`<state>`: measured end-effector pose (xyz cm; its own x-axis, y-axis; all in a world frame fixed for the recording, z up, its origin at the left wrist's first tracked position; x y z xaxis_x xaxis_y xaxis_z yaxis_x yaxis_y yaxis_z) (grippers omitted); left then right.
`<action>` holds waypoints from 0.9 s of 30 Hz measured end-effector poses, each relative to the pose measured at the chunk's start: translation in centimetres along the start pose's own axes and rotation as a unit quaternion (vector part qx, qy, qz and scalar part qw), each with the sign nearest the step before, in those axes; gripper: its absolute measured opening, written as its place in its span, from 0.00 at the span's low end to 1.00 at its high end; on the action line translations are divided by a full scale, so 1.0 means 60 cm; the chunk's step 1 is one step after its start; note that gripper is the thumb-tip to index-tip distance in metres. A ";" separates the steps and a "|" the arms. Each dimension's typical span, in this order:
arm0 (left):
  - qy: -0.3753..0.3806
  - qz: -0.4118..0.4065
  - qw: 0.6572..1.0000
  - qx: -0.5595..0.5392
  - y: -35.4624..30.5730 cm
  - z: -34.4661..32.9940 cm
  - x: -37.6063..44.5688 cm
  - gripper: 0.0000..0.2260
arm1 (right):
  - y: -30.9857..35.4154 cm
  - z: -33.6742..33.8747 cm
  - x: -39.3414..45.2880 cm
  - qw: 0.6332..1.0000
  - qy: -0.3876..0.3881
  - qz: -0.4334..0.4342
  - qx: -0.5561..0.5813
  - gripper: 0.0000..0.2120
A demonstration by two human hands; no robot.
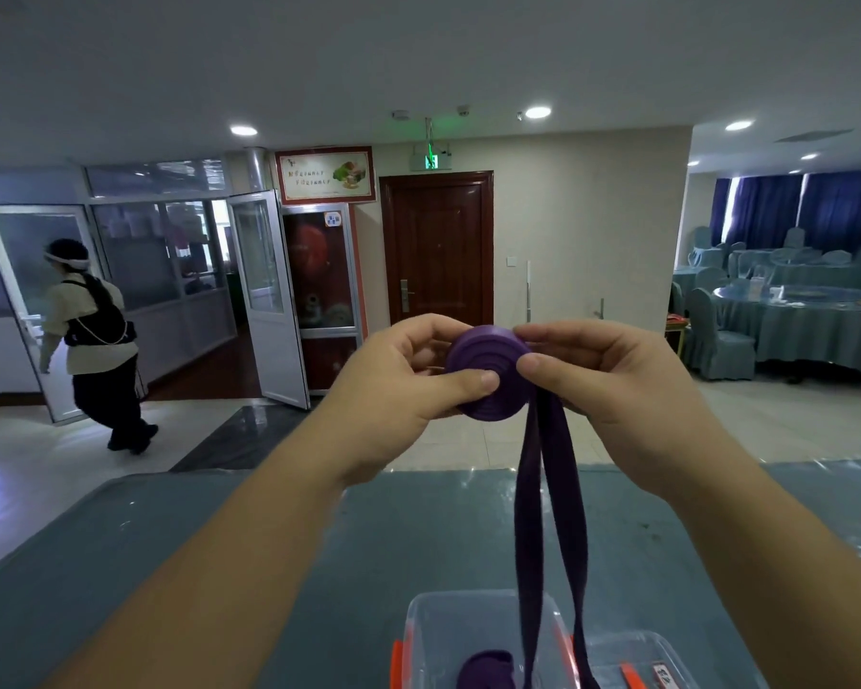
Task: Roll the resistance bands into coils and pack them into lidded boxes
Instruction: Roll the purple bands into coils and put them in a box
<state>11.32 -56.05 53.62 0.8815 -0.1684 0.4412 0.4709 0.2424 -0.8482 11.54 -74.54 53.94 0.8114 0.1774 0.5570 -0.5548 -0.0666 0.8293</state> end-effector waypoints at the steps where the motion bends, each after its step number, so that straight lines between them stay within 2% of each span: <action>1: -0.005 0.004 1.000 -0.011 0.004 -0.003 -0.001 0.15 | 0.000 0.000 0.001 1.000 0.004 -0.003 -0.005 0.17; 5: 0.019 -0.005 0.999 0.049 0.003 -0.005 0.004 0.13 | 0.003 -0.001 0.000 0.998 0.019 -0.006 -0.061 0.14; 7: 0.023 -0.007 0.999 0.046 -0.004 0.000 0.007 0.12 | 0.007 -0.004 -0.001 0.998 0.018 0.005 -0.059 0.15; 13: 0.005 0.025 0.994 -0.111 0.019 -0.008 0.004 0.16 | 0.005 -0.001 0.000 1.000 0.022 0.005 -0.009 0.18; 18: 0.042 0.010 0.998 0.050 0.013 -0.007 0.003 0.12 | 0.003 -0.007 -0.004 0.992 0.068 -0.012 -0.104 0.13; 20: 0.029 0.004 0.999 0.019 0.011 -0.002 0.006 0.13 | 0.007 -0.005 -0.003 0.996 0.043 0.005 -0.075 0.13; 22: 0.006 0.013 0.998 -0.069 0.017 -0.005 0.006 0.18 | 0.008 0.000 -0.001 0.999 0.011 0.018 -0.032 0.17; 24: -0.016 0.027 0.991 -0.132 0.028 -0.009 0.005 0.18 | 0.005 0.000 0.001 1.000 0.011 0.020 -0.014 0.18; 27: -0.020 0.029 0.995 -0.089 0.034 -0.007 0.005 0.14 | 0.002 0.002 0.001 0.998 0.030 0.006 -0.052 0.15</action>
<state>12.50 -55.98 51.92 0.9094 -0.1208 0.3979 0.4082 0.0766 -0.9097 11.52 -74.68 54.08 0.7941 0.2356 0.5603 -0.5827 0.0328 0.8120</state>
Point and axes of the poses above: each hand's wrist, its own x-axis towards the middle knuckle, its own z-axis out of the back of the hand, y = z × x, the point moved 8 cm from there along x, towards the middle knuckle
